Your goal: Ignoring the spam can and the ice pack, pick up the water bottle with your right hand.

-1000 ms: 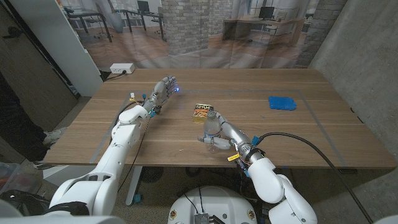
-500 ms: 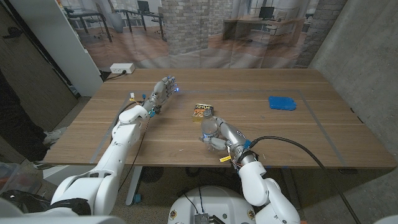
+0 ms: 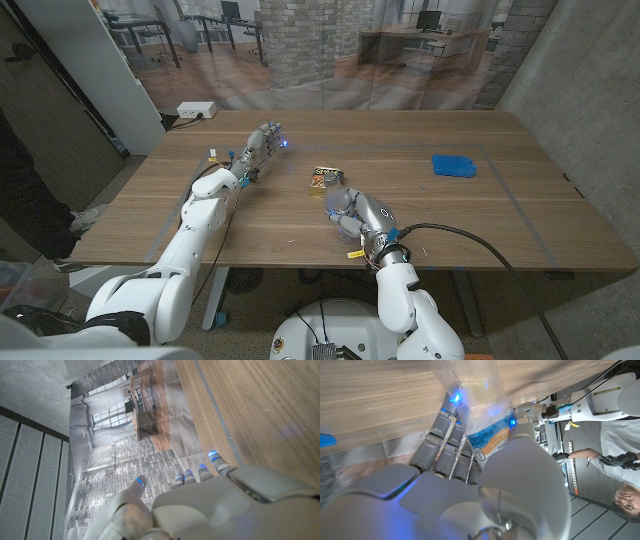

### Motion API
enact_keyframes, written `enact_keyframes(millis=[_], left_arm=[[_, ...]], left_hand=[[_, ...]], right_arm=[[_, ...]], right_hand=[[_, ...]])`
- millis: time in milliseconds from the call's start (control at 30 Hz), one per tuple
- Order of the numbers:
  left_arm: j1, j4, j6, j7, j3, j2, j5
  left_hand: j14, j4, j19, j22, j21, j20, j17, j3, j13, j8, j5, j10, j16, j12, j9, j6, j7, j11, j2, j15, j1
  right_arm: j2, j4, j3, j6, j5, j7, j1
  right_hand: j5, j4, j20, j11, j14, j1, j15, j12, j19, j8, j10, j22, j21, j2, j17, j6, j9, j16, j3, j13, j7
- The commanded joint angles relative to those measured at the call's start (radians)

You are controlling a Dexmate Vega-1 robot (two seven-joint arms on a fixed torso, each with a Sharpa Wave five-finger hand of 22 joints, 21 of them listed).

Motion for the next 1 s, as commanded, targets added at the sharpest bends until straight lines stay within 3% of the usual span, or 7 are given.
enact_keyframes(millis=[33,167,400,1000], left_arm=[[-0.024,0.044,-0.013,-0.004,-0.009,-0.012,0.013],[-0.027,0.047,-0.015,-0.003,-0.011,-0.015,0.018],[-0.022,0.033,-0.010,0.004,-0.013,-0.019,0.023],[-0.007,0.005,0.000,0.020,-0.016,-0.018,0.022]], left_hand=[[-0.075,0.002,-0.059,0.003,-0.004,0.007,0.002,-0.005,0.001,0.004,0.007,-0.056,0.003,0.006,0.004,-0.072,0.003,0.001,0.098,0.002,-0.004],[-0.076,0.002,-0.059,0.003,-0.004,0.007,0.002,-0.006,0.001,0.004,0.007,-0.057,0.003,0.006,0.004,-0.073,0.003,0.001,0.098,0.002,-0.004],[-0.077,0.001,-0.059,0.003,-0.005,0.009,0.002,-0.006,0.001,0.004,0.007,-0.058,0.003,0.005,0.004,-0.073,0.002,0.003,0.098,0.002,-0.004],[-0.077,0.000,-0.057,0.003,-0.005,0.012,0.001,-0.006,0.002,0.004,0.007,-0.060,0.003,0.005,0.004,-0.073,0.002,0.004,0.100,0.003,-0.003]], right_arm=[[0.002,0.024,0.006,0.041,0.011,-0.091,0.016],[-0.001,0.021,0.017,0.063,0.035,-0.101,0.018],[-0.005,0.018,0.037,0.103,0.074,-0.118,0.022],[-0.006,0.027,0.069,0.161,0.100,-0.136,0.058]], right_hand=[[-0.014,0.005,-0.116,0.002,0.014,0.082,-0.117,0.018,0.058,0.016,0.015,0.010,0.015,0.078,0.021,0.019,0.013,0.001,-0.015,0.019,-0.002],[-0.026,0.021,-0.102,0.003,-0.002,0.058,-0.107,0.025,0.044,0.024,0.008,0.005,0.020,0.069,0.029,0.021,0.024,-0.017,-0.036,0.033,0.001],[-0.034,0.033,-0.105,0.005,0.004,0.048,-0.115,0.039,0.053,0.036,0.021,-0.001,0.034,0.078,0.042,0.032,0.035,-0.023,-0.045,0.046,0.006],[-0.049,0.039,-0.121,0.008,0.023,0.058,-0.122,0.057,0.056,0.055,0.020,-0.018,0.060,0.094,0.071,0.034,0.056,-0.038,-0.057,0.074,0.007]])
